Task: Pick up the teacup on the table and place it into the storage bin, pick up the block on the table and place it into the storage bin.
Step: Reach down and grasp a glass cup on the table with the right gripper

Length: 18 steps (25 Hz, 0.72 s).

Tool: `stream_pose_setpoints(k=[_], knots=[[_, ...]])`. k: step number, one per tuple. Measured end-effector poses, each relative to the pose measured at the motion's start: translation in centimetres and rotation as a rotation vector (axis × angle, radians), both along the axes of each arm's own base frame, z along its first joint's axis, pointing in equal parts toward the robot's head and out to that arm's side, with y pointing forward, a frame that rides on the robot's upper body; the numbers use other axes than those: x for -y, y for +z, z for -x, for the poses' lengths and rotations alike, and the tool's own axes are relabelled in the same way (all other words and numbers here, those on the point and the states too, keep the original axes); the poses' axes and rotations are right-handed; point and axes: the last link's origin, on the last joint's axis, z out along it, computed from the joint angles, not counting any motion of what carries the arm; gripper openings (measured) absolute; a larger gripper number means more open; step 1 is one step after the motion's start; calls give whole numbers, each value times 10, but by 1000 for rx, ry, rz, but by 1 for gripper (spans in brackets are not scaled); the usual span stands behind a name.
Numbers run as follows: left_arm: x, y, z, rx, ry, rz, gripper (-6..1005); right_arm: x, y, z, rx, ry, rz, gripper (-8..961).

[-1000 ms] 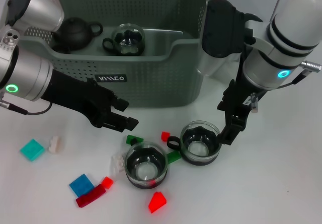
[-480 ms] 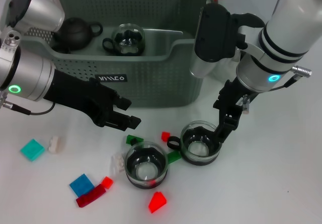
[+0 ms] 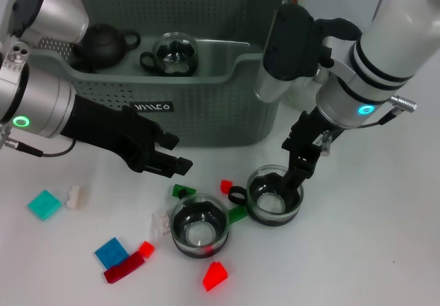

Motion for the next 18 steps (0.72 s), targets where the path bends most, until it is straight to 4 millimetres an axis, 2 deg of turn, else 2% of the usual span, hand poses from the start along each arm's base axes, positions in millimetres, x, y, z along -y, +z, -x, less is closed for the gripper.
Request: stream_pose_setpoints(k=[18], knots=[[2, 0, 4, -3, 1, 2, 568, -1, -10, -8, -20, -50, -27, 888]])
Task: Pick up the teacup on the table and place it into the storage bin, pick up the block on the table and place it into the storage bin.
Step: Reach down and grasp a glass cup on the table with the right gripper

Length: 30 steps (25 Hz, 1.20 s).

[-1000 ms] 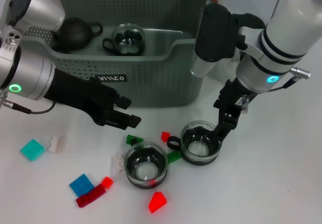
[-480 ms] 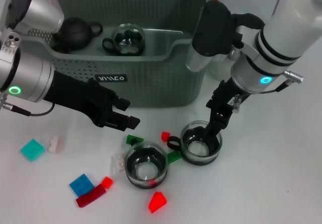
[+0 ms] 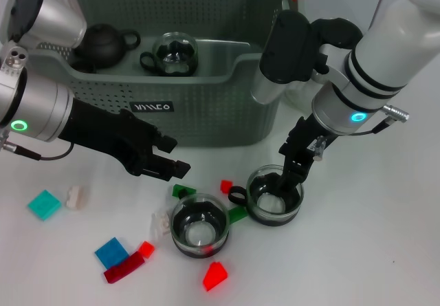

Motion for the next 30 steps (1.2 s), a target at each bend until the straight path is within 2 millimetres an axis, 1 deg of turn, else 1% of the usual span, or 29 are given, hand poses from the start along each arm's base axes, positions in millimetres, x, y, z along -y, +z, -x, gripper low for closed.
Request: stream_pose_setpoints(k=[7, 13, 15, 21, 27, 30], knots=[[1, -1, 1, 2, 2, 4, 568, 3, -6, -2, 52, 47, 24, 882], [-1, -3, 3, 4, 11, -3, 568, 1, -10, -1, 58, 73, 10, 812], [0, -4, 4, 5, 14, 0, 568, 1, -10, -1, 57, 75, 8, 585], [-1, -5, 4, 7, 16, -5, 568, 0, -10, 0, 51, 80, 0, 423], [-1, -5, 4, 7, 17, -5, 568, 4, -14, 1, 31, 76, 17, 424], [-1, -4, 4, 7, 19, -6, 568, 4, -15, -2, 35, 66, 18, 424]])
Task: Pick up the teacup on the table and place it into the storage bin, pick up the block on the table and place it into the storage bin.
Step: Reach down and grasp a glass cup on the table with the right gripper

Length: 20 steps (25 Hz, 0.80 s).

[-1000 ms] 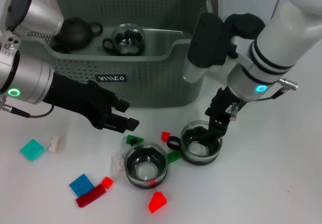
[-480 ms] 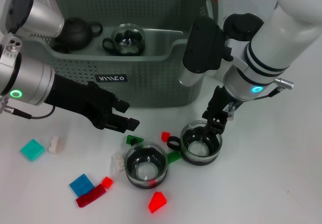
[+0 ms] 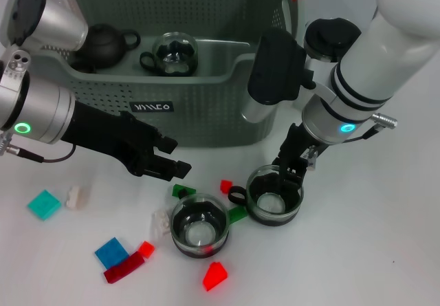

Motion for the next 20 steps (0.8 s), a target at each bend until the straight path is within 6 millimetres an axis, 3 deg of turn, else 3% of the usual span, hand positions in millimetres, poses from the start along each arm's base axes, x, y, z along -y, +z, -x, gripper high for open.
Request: stream_pose_setpoints(k=[12, 18, 20], knots=[[0, -1, 0, 3, 1, 0, 568, 3, 0, -2, 8, -13, 14, 398], [0, 1, 0, 8, 5, -6, 568, 3, 1, -1, 18, -10, 16, 213], [0, 2, 1, 12, 7, -11, 568, 2, 1, -1, 17, -11, 13, 47]])
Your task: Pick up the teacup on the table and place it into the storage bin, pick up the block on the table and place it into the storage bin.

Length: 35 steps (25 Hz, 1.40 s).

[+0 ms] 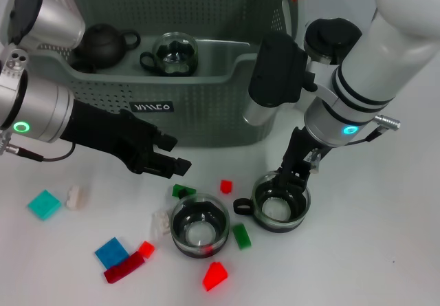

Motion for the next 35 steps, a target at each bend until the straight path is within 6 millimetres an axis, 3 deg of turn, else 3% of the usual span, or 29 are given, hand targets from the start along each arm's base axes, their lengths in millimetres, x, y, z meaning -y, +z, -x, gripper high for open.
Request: stream_pose_setpoints(k=[8, 14, 24, 35], knots=[[-1, 1, 1, 5, 4, -7, 568, 0, 1, 2, -3, -1, 3, 48], [-2, 4, 1, 8, 4, -21, 568, 3, 12, 19, -41, 10, 4, 49], [-15, 18, 26, 61, 85, -123, 568, 11, 40, 52, -79, 89, -4, 47], [-3, 39, 35, 65, 85, -78, 568, -3, 91, 85, -248, 117, -96, 49]])
